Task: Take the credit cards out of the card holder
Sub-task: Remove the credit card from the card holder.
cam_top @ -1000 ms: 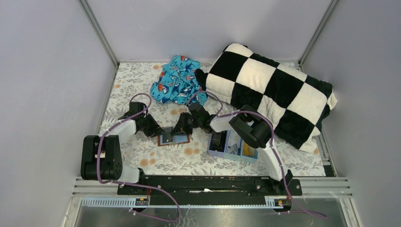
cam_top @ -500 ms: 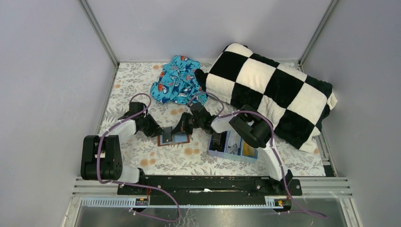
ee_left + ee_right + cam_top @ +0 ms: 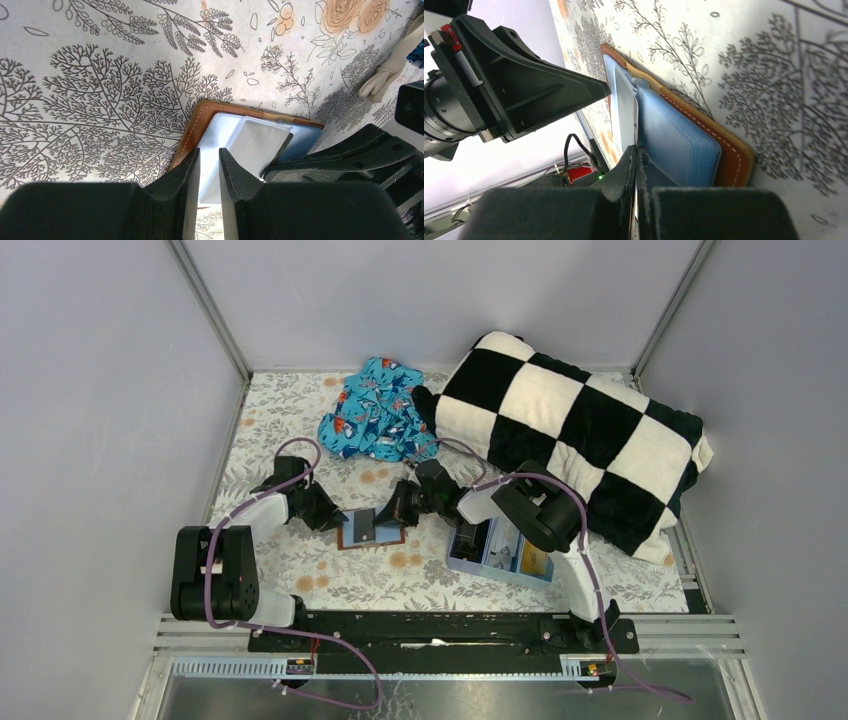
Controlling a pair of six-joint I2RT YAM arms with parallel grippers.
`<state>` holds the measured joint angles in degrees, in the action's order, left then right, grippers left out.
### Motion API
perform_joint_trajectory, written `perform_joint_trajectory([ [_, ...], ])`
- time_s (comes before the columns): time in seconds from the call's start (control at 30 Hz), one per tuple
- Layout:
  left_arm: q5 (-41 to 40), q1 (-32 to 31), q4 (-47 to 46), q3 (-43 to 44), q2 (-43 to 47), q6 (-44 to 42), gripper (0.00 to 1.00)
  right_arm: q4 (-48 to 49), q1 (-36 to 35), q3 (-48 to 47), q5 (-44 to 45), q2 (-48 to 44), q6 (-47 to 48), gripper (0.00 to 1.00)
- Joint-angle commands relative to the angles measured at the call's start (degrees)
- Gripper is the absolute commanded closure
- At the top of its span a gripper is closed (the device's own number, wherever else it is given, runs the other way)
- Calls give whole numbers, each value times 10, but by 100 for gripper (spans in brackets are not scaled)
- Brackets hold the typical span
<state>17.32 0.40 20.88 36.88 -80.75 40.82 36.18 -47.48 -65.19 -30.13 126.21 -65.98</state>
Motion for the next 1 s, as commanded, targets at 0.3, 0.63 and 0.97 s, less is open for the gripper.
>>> perform_joint_trajectory([
  [0.3, -1, -1, 15, 2, 22, -6, 75, -57, 10, 5, 5, -53, 43, 100],
  [0.63, 129, -32, -118, -37, 99, 18, 69, -85, 11, -23, -3, -38, 58, 100],
  [0.97, 87, -45, -107, -41, 35, 19, 70, -92, 11, -32, -4, -36, 60, 100],
])
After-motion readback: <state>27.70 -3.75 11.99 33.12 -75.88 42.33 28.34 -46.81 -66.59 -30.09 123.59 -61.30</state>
